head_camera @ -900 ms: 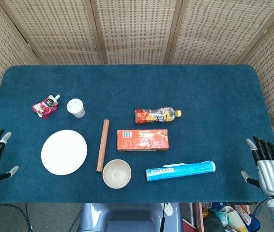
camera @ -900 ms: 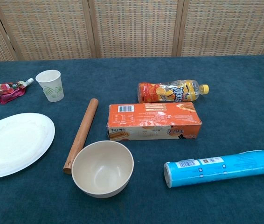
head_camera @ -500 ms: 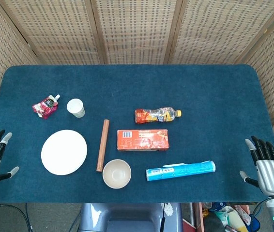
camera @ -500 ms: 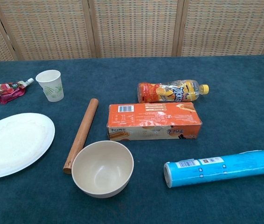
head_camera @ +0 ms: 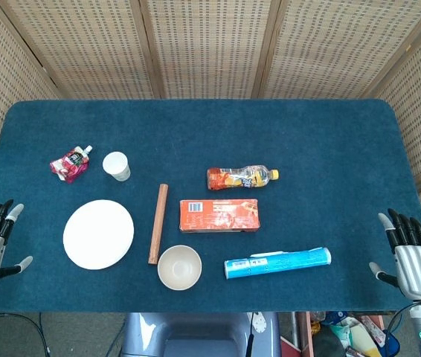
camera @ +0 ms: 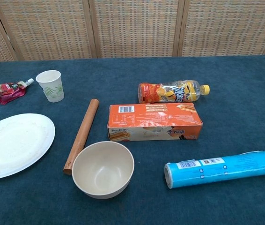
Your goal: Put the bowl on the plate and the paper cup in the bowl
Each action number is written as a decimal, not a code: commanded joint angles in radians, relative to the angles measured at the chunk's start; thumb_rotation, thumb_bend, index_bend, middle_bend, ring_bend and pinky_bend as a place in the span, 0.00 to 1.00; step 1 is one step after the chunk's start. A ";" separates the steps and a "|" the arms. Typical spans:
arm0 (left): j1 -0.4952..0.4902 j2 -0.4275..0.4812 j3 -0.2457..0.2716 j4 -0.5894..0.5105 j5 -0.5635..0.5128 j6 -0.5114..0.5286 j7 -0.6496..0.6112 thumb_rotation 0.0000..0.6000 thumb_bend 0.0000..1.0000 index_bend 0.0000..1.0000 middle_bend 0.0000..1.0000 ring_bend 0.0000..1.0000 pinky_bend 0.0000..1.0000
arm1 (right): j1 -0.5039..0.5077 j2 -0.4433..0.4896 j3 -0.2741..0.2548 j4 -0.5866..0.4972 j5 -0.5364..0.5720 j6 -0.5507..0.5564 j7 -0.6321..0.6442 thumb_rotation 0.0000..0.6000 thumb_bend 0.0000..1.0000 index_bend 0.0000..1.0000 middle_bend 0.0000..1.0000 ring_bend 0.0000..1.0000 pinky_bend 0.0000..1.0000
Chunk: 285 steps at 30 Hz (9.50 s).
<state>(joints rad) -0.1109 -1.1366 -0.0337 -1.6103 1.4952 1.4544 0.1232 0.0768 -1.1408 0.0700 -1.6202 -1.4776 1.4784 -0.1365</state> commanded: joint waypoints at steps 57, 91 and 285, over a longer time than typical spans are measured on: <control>-0.389 -0.284 0.043 -0.063 0.165 -0.472 0.236 1.00 0.27 0.41 0.00 0.00 0.00 | -0.019 0.010 0.024 0.001 0.050 0.017 0.023 1.00 0.18 0.00 0.00 0.00 0.00; -0.418 -0.425 0.062 0.050 0.092 -0.447 0.278 1.00 0.43 0.70 0.00 0.00 0.00 | -0.029 0.022 0.031 0.010 0.044 0.031 0.077 1.00 0.18 0.00 0.00 0.00 0.00; -0.372 0.140 0.065 -0.120 -0.105 -0.358 0.195 1.00 0.43 0.71 0.00 0.00 0.00 | -0.012 0.033 0.027 0.060 0.049 -0.032 0.240 1.00 0.18 0.00 0.00 0.00 0.00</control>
<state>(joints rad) -0.4921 -0.9810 0.0205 -1.7474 1.3782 1.1014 0.3332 0.0647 -1.1082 0.0975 -1.5601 -1.4286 1.4468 0.1033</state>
